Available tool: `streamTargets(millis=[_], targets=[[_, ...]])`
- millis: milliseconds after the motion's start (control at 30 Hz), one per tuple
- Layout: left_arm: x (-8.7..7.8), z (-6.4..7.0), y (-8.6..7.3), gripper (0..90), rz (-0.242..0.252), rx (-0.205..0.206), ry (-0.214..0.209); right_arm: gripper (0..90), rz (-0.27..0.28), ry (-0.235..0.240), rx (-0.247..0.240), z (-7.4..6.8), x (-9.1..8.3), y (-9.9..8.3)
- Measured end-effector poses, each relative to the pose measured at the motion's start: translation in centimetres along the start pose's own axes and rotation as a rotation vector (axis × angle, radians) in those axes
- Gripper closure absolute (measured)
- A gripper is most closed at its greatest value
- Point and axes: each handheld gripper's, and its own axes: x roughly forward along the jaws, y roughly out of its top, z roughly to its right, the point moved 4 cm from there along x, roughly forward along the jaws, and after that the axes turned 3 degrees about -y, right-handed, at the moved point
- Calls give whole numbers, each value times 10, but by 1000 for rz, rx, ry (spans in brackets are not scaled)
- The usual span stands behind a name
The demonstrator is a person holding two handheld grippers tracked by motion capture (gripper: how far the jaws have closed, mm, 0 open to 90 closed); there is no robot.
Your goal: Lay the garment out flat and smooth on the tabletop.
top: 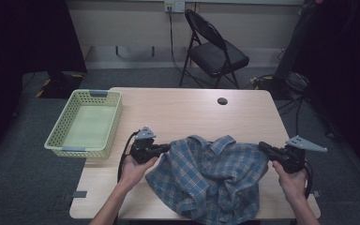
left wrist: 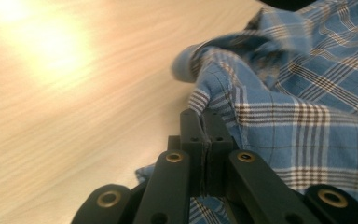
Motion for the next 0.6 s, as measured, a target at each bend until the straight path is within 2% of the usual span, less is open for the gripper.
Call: streamTargets(millis=[100,167,233,333,400,467,567,600], targets=[[-6,-1,2,890,16,10,6,875,32,-2,2,2,-8,8],[-2,-1,-1,890,-2,29,29,875,35,-4,-6,1,-9,9],[10,-3,-10,889,-54,28,40,875,-9,-8,-18,-1,-1,-1],[28,-9,-24,890,-123,13,48,875,-115,-16,-29,-1,22,-27],[33,-11,-30,889,-147,-4,49,875,-173,-16,-28,-1,32,-42],[36,-12,-35,889,-167,-6,47,875,-211,-15,-36,-1,36,-53],[41,-9,-49,889,-226,4,52,875,-260,-21,-55,-3,38,-65],[43,-8,-53,888,-242,19,59,875,-270,-21,-60,-4,39,-68]])
